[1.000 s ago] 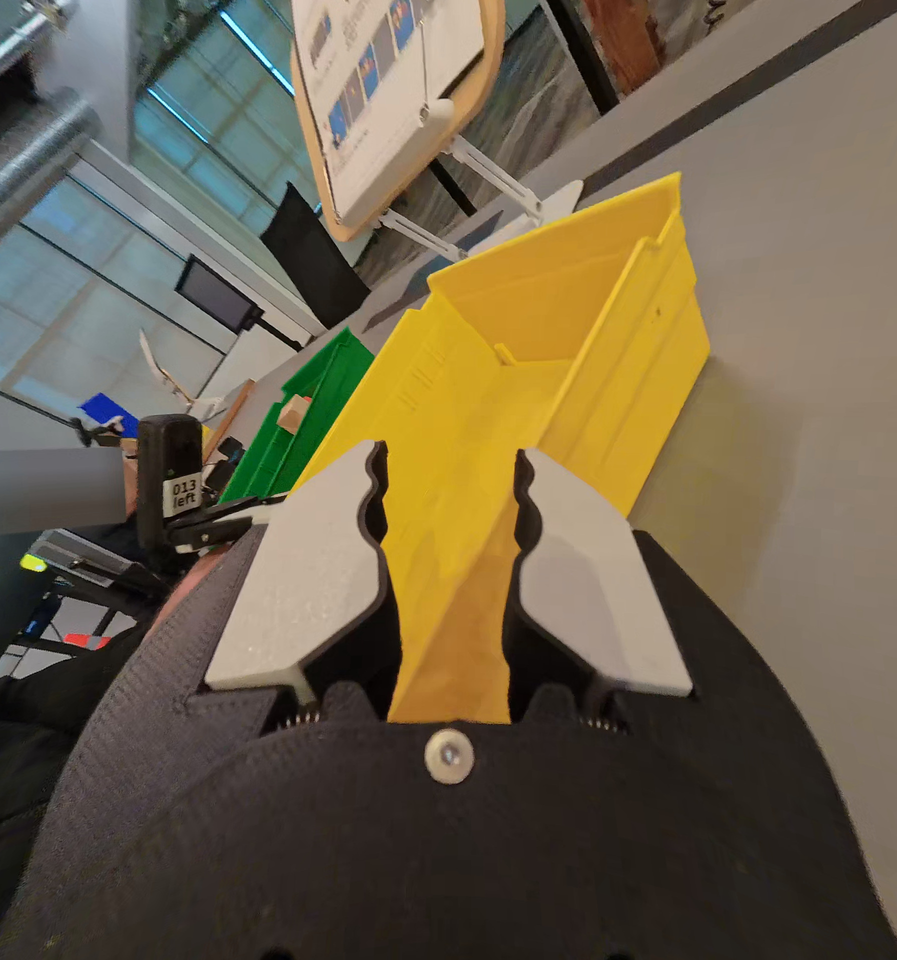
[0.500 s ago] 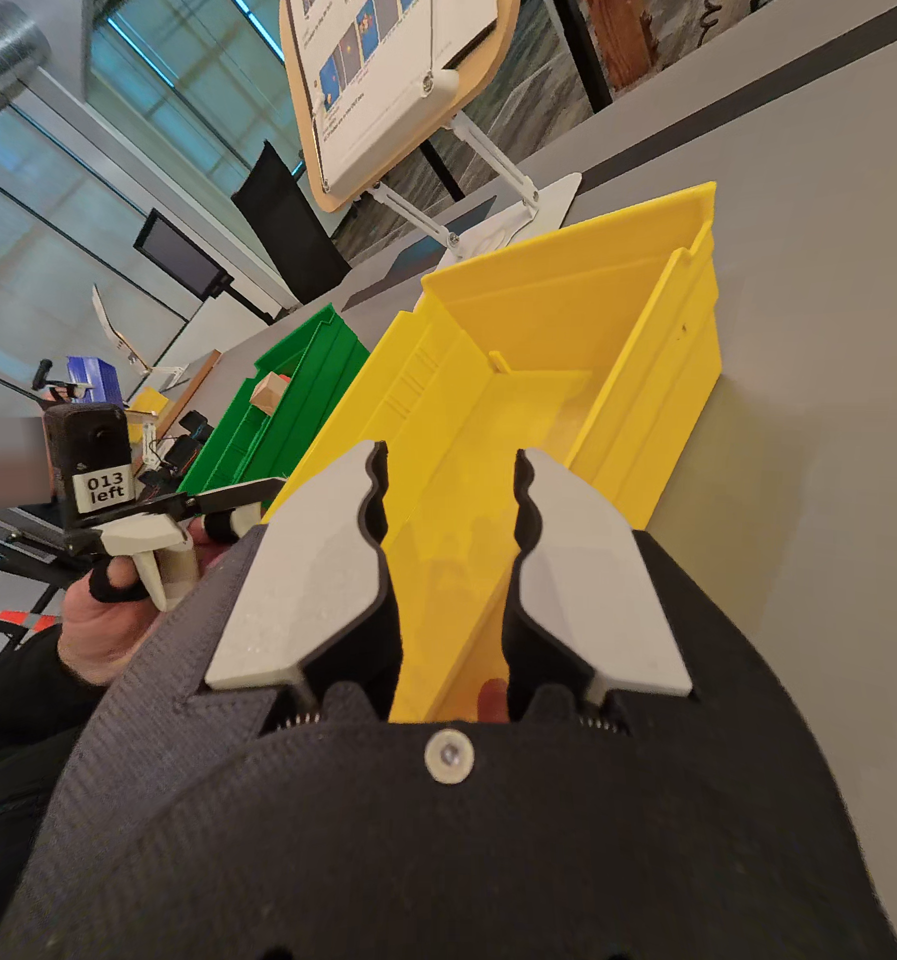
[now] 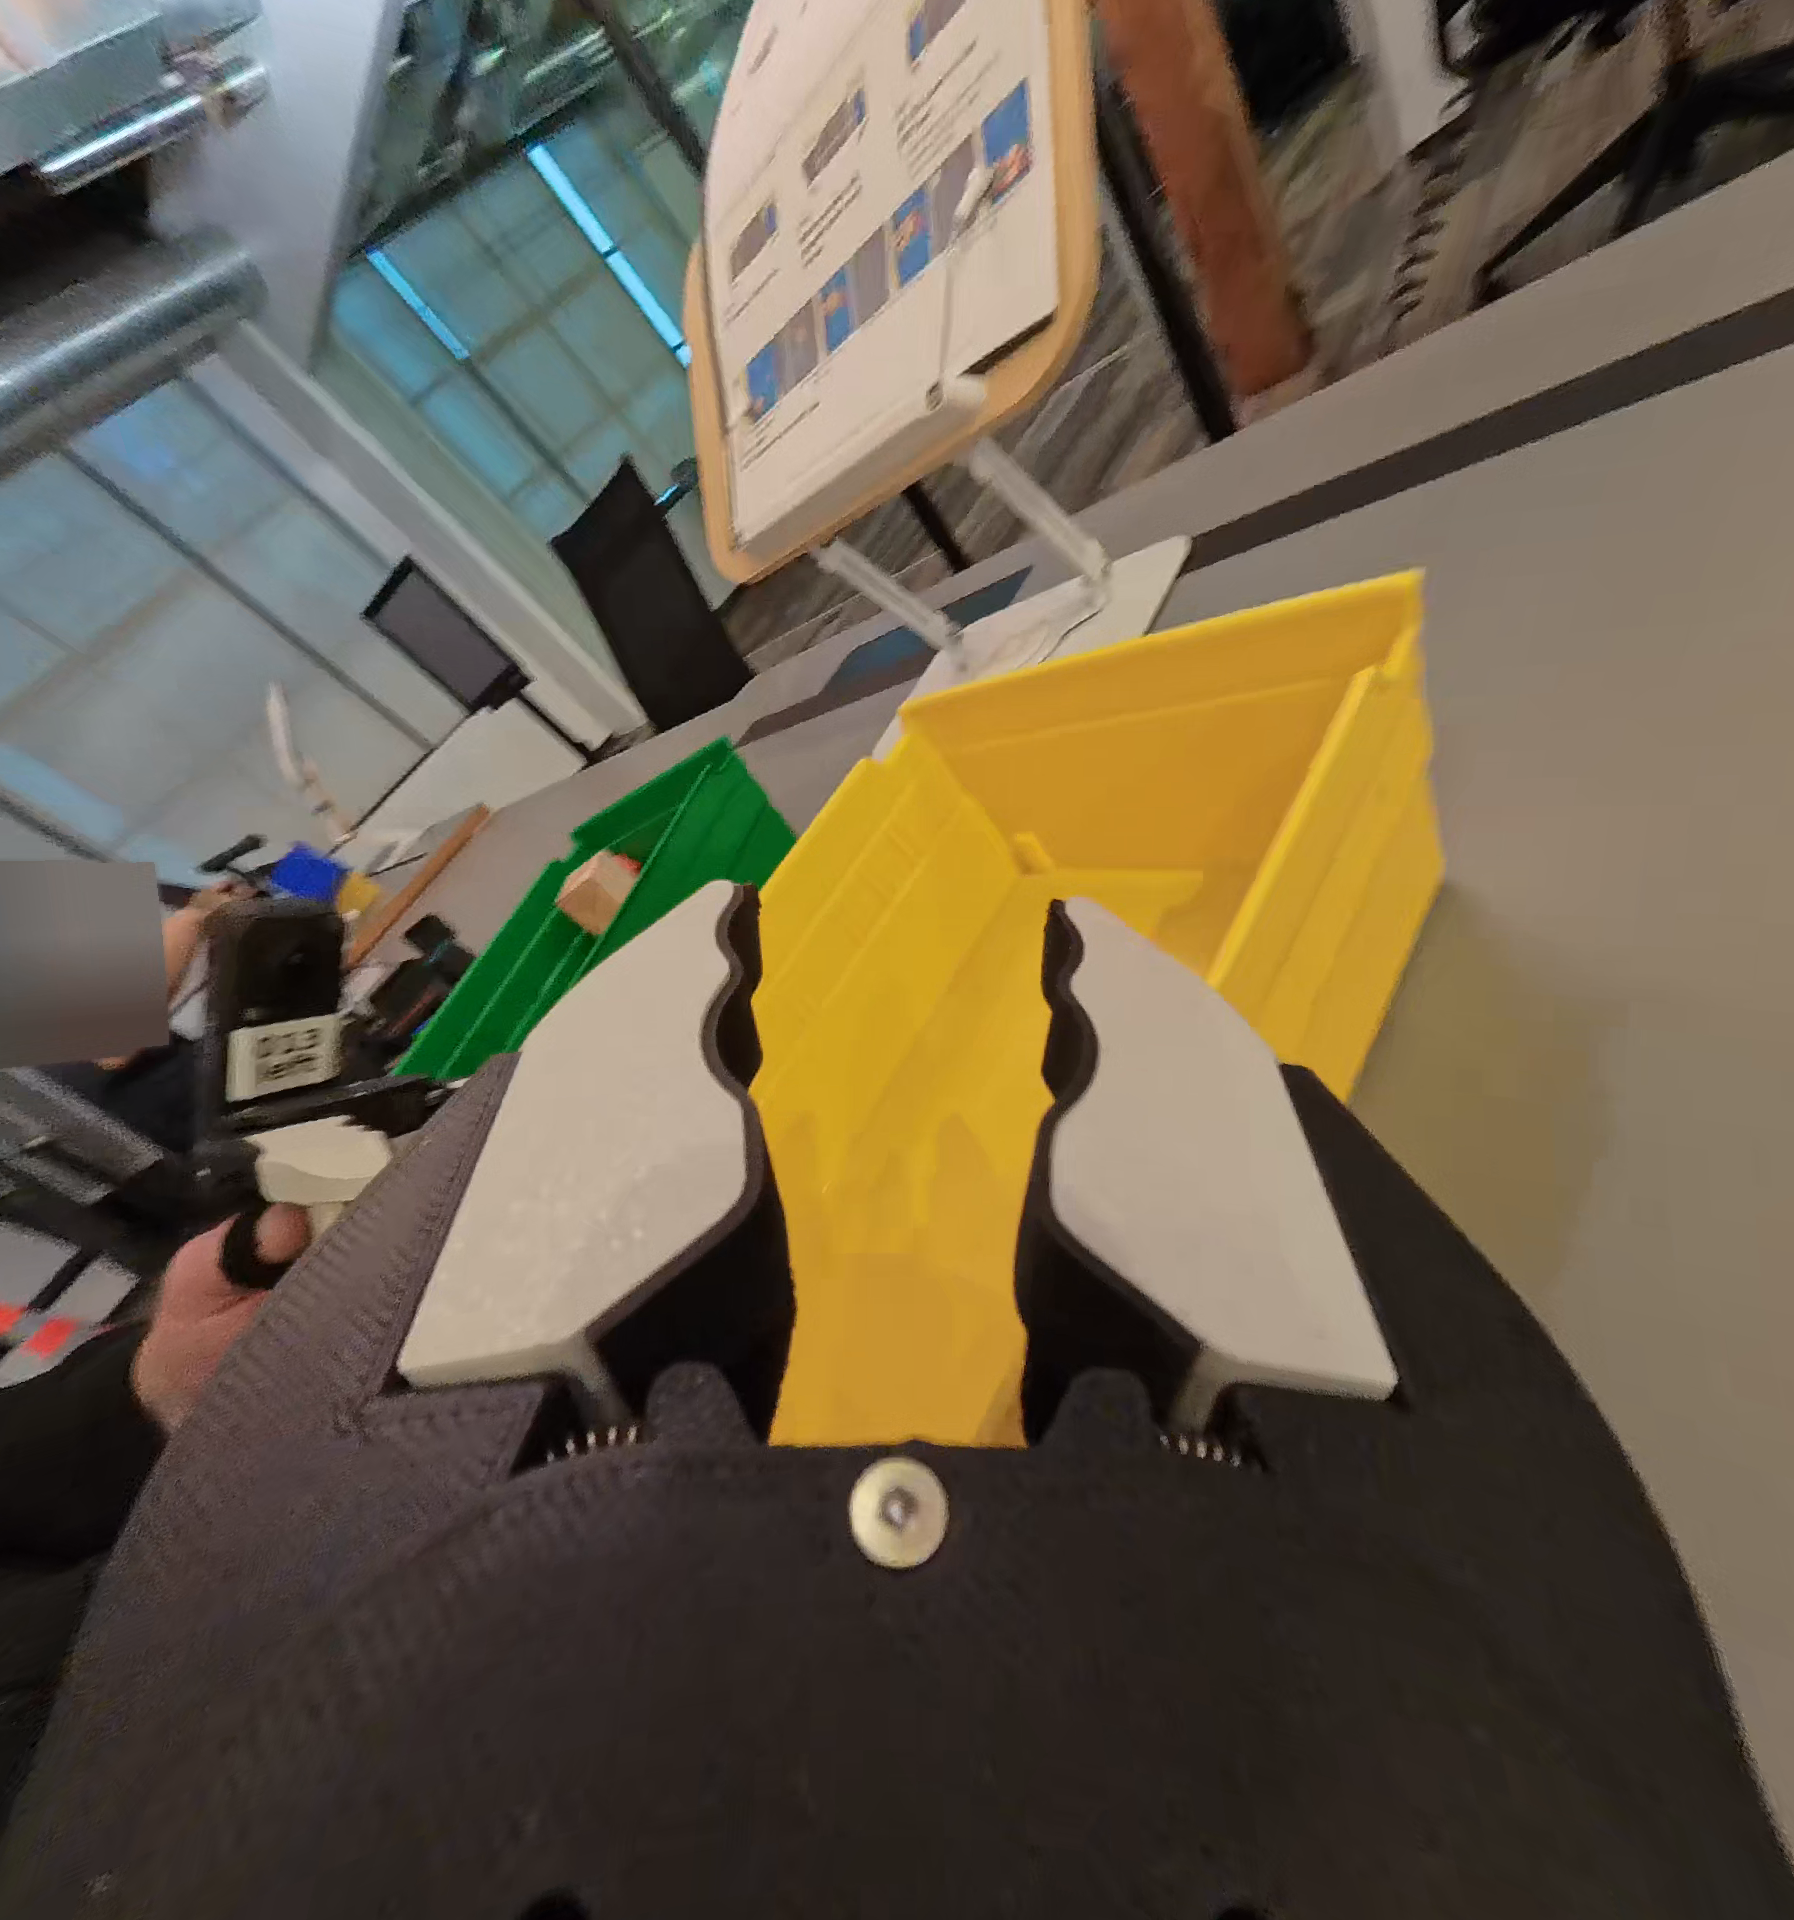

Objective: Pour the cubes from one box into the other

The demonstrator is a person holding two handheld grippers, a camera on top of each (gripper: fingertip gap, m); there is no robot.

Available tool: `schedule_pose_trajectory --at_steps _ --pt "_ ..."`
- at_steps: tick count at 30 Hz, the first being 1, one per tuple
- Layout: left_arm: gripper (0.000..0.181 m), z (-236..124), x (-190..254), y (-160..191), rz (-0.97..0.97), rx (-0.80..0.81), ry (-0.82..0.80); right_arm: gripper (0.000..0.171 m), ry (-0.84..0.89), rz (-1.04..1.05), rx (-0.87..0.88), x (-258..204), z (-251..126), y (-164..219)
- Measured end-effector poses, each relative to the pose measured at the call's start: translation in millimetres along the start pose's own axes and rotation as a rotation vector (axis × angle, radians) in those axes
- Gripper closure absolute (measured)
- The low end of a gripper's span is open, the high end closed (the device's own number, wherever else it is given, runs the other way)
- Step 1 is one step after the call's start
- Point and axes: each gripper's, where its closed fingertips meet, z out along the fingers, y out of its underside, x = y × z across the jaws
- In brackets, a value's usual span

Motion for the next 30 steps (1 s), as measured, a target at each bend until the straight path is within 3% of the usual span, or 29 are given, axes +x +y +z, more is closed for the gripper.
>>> schedule_pose_trajectory --at_steps 7,12,16,20,23,30 --pt "0.097 -34 -5 -38 0.221 0.093 -0.126 0.126 0.151 -0.252 0.037 -13 -11 -21" --pt "0.105 -59 -13 -36 0.296 0.120 -0.196 0.131 0.062 -0.549 0.032 -82 4 -23" --pt "0.115 -84 -22 -34 0.437 0.139 -0.317 0.142 0.016 -0.676 -0.034 -126 29 4" --pt "0.120 -105 -36 -32 0.550 0.108 -0.435 0.153 -0.103 -0.643 -0.183 -162 63 58" --pt "0.126 -117 -49 -25 0.600 0.086 -0.502 0.163 -0.089 -0.712 -0.241 -176 79 90" --pt "0.129 -119 -62 -23 0.620 0.069 -0.539 0.153 -0.043 -0.780 -0.305 -173 93 123"
